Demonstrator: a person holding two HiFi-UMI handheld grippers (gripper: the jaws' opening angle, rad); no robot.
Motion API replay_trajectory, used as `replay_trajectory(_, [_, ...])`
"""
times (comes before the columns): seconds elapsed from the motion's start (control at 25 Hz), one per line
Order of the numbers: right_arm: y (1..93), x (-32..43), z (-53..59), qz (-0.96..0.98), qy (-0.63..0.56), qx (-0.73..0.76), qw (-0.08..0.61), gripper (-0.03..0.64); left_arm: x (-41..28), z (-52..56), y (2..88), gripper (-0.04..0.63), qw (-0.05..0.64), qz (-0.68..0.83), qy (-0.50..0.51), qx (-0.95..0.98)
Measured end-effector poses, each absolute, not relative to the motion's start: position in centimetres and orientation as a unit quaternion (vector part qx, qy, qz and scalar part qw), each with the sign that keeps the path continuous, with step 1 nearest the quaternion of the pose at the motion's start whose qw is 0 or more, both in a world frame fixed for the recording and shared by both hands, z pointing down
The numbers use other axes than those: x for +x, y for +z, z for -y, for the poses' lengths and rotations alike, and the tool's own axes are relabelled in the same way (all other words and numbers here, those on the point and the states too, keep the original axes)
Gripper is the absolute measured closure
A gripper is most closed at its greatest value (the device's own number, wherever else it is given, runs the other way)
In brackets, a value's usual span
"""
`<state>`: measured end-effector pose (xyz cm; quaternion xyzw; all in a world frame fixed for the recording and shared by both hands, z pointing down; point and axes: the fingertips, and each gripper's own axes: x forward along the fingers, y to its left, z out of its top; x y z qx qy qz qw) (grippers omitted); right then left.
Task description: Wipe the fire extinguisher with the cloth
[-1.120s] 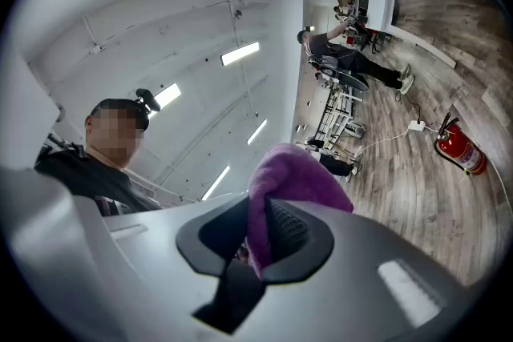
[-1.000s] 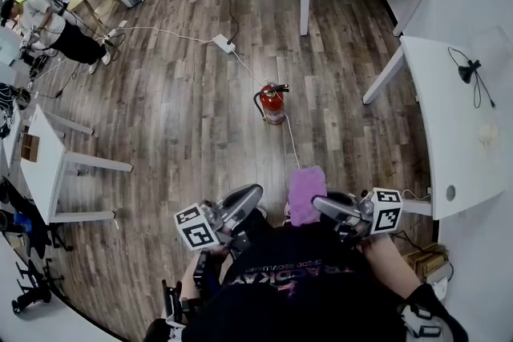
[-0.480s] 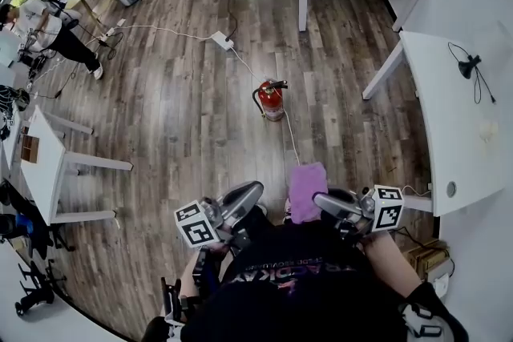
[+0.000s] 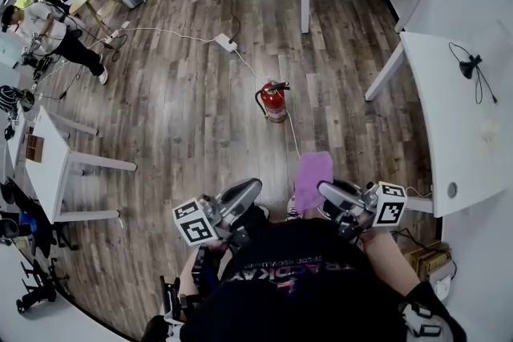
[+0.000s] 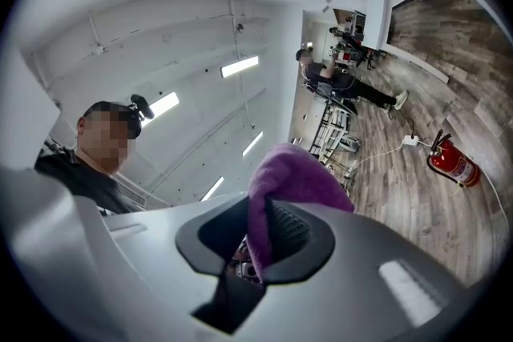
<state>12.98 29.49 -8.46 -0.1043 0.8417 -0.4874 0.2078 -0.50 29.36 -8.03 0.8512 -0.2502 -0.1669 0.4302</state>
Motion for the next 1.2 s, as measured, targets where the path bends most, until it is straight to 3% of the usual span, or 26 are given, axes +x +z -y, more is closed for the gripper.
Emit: replay_trajectory(1.2, [-8.5, 16.3, -21.7, -0.828, -0.476, -0.181, 0.236, 0.560, 2.3, -20.7, -7.3, 0.598, 0.454, 0.192, -0.126, 0.861])
